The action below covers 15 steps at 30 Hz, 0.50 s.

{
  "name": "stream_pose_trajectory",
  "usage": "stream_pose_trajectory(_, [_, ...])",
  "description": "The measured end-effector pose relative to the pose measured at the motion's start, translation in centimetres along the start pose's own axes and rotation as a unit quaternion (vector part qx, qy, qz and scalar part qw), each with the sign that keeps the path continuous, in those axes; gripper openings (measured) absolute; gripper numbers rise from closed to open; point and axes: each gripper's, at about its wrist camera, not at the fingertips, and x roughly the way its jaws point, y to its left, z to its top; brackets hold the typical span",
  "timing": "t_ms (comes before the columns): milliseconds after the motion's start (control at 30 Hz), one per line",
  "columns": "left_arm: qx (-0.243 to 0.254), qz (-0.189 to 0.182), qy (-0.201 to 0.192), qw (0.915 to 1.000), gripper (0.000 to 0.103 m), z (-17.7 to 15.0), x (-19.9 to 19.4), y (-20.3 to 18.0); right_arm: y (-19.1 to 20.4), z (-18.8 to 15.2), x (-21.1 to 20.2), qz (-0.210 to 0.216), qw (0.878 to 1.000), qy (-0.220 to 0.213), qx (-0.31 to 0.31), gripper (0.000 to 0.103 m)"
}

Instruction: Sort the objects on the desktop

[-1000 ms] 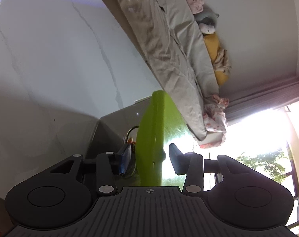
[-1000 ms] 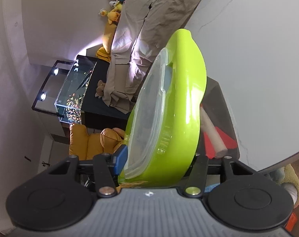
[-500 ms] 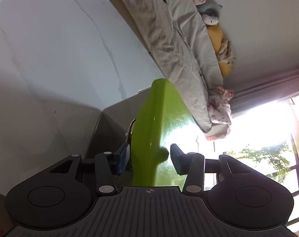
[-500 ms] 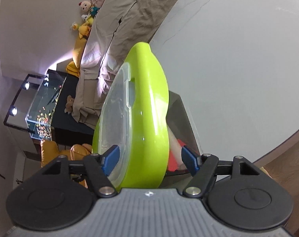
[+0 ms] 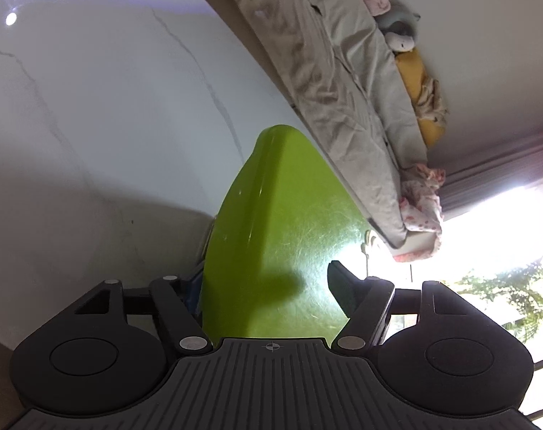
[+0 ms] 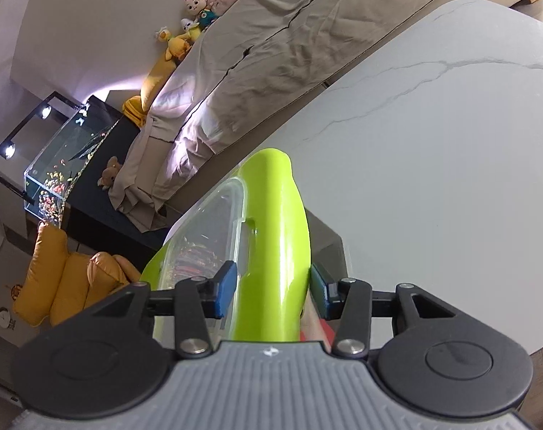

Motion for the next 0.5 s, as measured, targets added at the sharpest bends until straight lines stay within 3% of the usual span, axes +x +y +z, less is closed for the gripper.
stream_pose_trajectory(200, [0.029, 0.011, 0.021, 0.9993, 0.076, -0.3, 1.5, -1.6, -1.4, -0.9, -0.6, 0.008, 1.0, -0.008, 0.021, 0.047])
stream_pose_trajectory(300, [0.047, 0.025, 0.02, 0.9984, 0.082, -0.5, 2.3, -2.2, -2.0, -1.0, -1.2, 0.012, 1.0, -0.012, 0.024, 0.039])
stream_pose_trajectory(500, [0.042, 0.029, 0.021, 0.9985, 0.086, 0.1, 3.3, -2.5, -1.8, -0.3, -0.6, 0.006, 1.0, -0.018, 0.015, 0.041])
